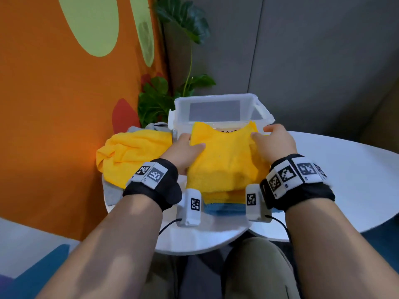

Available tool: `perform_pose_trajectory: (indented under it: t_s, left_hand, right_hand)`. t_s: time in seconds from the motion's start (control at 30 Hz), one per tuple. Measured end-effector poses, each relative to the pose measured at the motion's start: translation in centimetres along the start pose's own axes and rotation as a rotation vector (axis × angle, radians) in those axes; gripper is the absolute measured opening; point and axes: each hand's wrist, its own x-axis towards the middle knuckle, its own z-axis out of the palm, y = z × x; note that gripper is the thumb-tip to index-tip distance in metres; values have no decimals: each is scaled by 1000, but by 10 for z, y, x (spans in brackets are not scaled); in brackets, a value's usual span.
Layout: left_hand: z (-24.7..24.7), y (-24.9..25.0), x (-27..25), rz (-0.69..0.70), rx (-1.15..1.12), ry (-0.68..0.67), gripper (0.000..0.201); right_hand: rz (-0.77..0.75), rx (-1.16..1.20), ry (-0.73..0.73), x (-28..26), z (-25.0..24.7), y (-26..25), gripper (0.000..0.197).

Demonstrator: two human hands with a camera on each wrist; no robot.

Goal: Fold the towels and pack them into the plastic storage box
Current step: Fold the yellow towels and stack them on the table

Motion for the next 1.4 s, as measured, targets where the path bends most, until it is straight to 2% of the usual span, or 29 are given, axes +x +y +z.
perform_pose_trajectory:
  t_s: [0.1, 0.17, 0.23, 0.3, 0.37, 0.5, 0.67, 0.77, 0.87, 1.03, 1.23, 1.3, 1.37, 1.4]
  left_hand:
    - [6, -8, 0, -111, 110, -99, 45]
    - [7, -12, 0, -151, 158, -125, 36]
    - [7, -14, 0, -158, 193, -114, 33]
    - [9, -14, 0, -121, 258, -79, 37]
    - [12, -10, 0, -47, 365, -14, 43]
    - [19, 3, -2, 93, 449, 88, 38]
    - [32, -1, -8, 87, 472, 32, 45]
    - [37, 2, -12, 187, 410, 38, 47]
    - [38, 8, -11, 266, 362, 71, 48]
    - [41, -6, -8, 59, 426, 18, 52]
    - [38, -10, -2, 39, 339, 44, 56]
    - [35, -8, -2, 100, 406, 102, 59]
    - [35, -5, -4, 221, 559, 179, 58]
    - [37, -3, -5, 290, 636, 192, 56]
  right_hand:
    - [57, -256, -187, -2, -6, 8, 38]
    - [76, -380, -309, -5, -7, 14, 39]
    - [78, -423, -380, -7, -7, 18, 39]
    - [56, -419, -410, -8, -6, 19, 38]
    - [26, -362, -380, -8, -8, 17, 39]
    - [19, -274, -255, -3, -14, 19, 35]
    - [97, -410, -267, -4, -13, 34, 31]
    - [101, -400, -193, -4, -16, 32, 31]
    - [24, -474, -139, -5, -23, 27, 33]
    - [105, -547, -231, -8, -17, 35, 27]
    - [209, -309, -47, -8, -10, 43, 28]
    - [159, -294, 46, -10, -11, 38, 31]
    - [7, -352, 107, -12, -8, 32, 34]
    - [-86, -398, 88, -13, -4, 30, 35]
